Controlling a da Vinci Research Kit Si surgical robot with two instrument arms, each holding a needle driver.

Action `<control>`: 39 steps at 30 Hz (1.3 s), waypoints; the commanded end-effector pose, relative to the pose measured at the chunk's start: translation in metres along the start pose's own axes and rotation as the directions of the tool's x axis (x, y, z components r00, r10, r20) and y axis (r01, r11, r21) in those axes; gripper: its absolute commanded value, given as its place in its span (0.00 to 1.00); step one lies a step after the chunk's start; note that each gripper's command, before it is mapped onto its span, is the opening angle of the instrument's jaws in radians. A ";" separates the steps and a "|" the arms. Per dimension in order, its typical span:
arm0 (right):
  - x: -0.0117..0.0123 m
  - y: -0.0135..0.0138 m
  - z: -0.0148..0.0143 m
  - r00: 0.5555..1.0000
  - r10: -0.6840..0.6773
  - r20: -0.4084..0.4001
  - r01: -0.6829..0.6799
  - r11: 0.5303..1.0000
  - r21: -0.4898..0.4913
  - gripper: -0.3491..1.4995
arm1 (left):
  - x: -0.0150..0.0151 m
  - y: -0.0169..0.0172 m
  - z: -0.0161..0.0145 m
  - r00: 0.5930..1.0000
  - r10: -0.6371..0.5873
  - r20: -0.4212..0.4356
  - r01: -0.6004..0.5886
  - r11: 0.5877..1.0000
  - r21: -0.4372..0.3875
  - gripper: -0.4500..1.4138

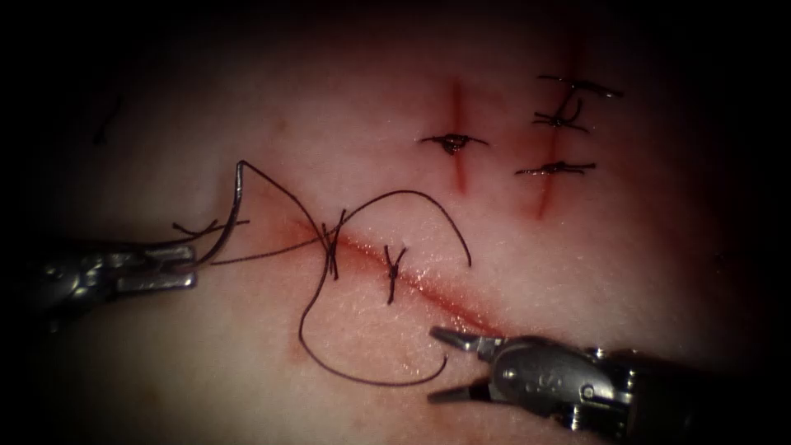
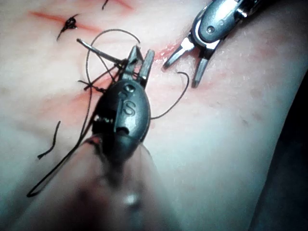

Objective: Wound Closure
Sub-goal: Use the right end-effector to pull the suture through the incision until a short tail remains.

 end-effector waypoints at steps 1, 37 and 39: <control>0.0004 0.0000 0.0004 1.000 0.001 0.018 -0.001 1.000 -0.010 0.16 | -0.0005 0.0003 0.0004 1.000 0.000 -0.001 0.000 1.000 -0.003 0.00; 0.0134 -0.0126 -0.0063 0.989 0.113 -0.100 -0.081 0.957 0.279 0.91 | -0.0020 -0.0013 -0.0034 1.000 0.011 0.005 -0.011 0.998 0.068 0.00; 0.0127 -0.0105 -0.0065 0.981 0.114 -0.155 -0.076 0.970 0.232 0.99 | -0.0025 -0.0029 -0.0057 0.999 0.018 0.035 -0.022 0.992 0.127 0.00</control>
